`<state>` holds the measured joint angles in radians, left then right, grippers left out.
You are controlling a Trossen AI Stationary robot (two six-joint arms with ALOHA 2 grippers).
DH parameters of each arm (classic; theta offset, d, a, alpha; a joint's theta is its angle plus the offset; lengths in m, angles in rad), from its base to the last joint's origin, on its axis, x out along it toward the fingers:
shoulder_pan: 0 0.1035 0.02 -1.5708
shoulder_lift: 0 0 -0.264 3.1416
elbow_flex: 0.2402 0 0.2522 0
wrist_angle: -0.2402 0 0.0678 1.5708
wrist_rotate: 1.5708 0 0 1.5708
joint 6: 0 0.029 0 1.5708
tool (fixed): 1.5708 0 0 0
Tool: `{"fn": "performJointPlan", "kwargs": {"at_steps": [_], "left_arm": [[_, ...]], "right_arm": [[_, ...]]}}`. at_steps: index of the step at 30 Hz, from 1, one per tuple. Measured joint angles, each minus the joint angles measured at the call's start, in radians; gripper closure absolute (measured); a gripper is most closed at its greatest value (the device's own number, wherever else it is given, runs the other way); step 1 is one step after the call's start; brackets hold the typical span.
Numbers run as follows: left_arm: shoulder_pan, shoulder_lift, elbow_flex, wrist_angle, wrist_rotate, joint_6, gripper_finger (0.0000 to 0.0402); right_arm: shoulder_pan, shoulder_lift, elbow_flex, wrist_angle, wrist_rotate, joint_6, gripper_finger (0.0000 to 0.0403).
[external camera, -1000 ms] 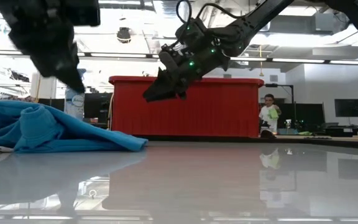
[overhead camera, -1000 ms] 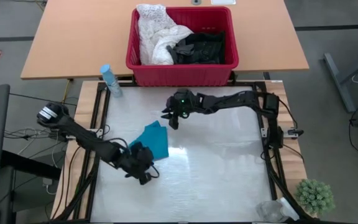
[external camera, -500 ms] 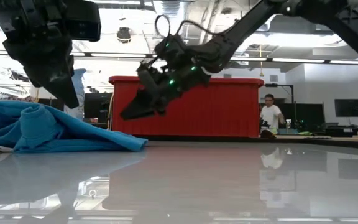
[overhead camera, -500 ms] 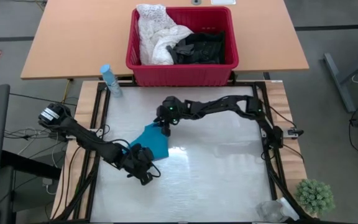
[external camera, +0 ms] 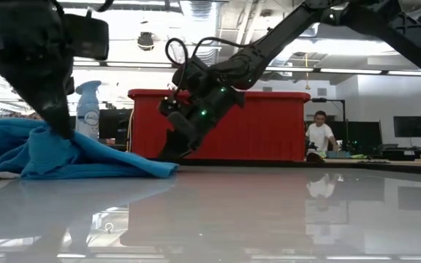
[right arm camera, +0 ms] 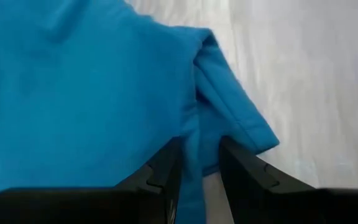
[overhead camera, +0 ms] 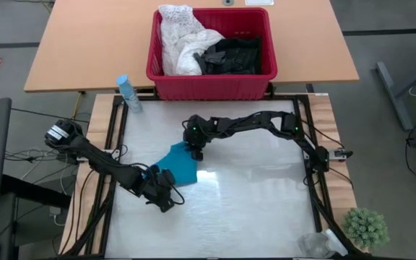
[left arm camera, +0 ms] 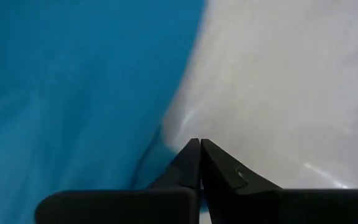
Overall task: Fold laundry
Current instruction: Fold the blue shorts
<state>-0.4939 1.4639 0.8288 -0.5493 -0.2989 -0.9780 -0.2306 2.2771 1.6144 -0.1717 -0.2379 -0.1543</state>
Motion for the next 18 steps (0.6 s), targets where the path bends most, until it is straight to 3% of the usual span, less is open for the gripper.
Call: {"fn": "performJointPlan", "kwargs": {"at_steps": [8, 18], "left_arm": [[-0.067, 0.0, 0.0, -0.176, -0.041, -0.187, 0.0401], [-0.244, 0.0, 0.0, -0.3, -0.065, -0.562, 0.0401]], "right_arm": [[0.021, -0.005, 0.003, -0.149, -0.003, -0.066, 0.0271], [0.081, -0.004, 0.001, -0.321, -0.013, -0.177, 0.0271]]}}
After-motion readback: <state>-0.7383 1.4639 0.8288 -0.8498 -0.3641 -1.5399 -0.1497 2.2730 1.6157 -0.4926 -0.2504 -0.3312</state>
